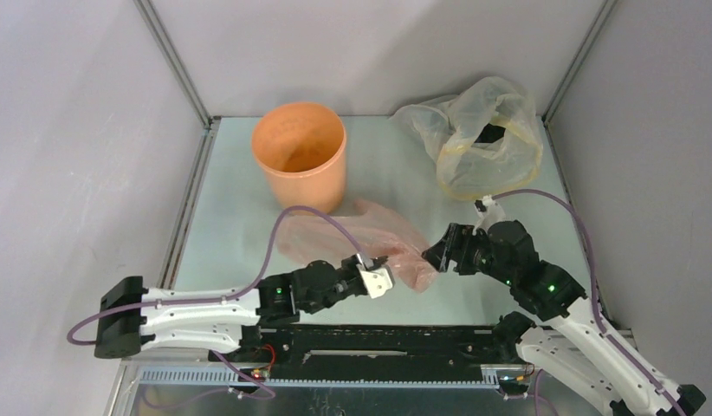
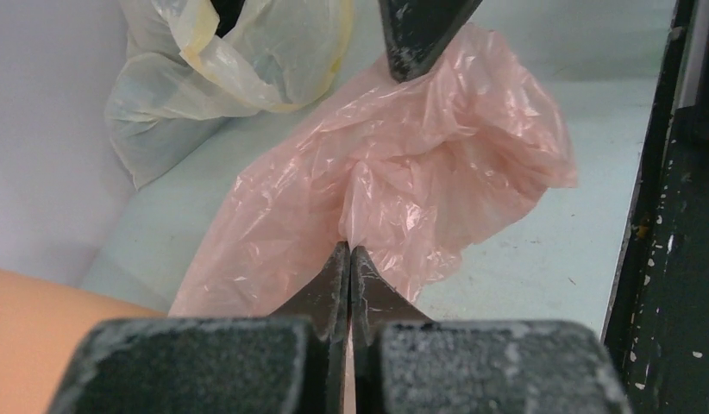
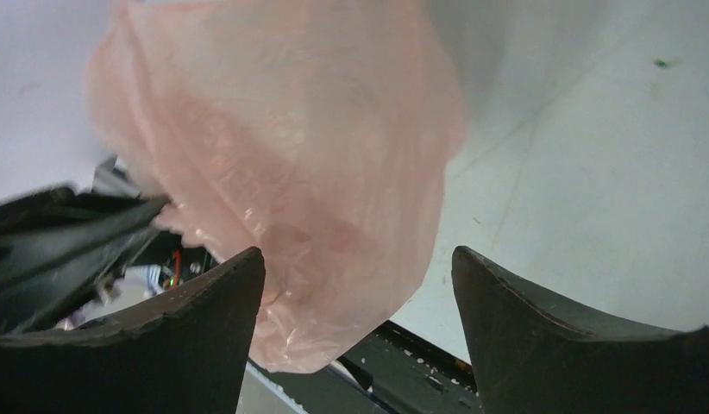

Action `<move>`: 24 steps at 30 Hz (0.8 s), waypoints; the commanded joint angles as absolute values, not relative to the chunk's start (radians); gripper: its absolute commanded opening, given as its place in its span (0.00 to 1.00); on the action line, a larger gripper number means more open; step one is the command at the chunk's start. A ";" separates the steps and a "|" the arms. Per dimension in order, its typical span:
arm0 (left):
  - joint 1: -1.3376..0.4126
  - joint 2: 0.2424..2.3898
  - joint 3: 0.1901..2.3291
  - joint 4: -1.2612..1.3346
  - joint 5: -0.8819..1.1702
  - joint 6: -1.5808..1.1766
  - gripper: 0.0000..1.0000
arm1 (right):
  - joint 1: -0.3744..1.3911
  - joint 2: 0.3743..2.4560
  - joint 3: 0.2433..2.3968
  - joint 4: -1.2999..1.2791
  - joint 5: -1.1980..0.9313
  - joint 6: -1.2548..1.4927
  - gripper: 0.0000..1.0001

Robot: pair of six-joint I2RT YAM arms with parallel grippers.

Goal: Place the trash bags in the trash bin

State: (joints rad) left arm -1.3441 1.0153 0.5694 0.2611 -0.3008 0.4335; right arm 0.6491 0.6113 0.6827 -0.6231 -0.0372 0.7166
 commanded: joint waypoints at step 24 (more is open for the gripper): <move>-1.256 0.844 0.561 0.158 -0.157 0.364 0.00 | 0.988 0.688 0.761 -0.525 0.329 0.406 0.42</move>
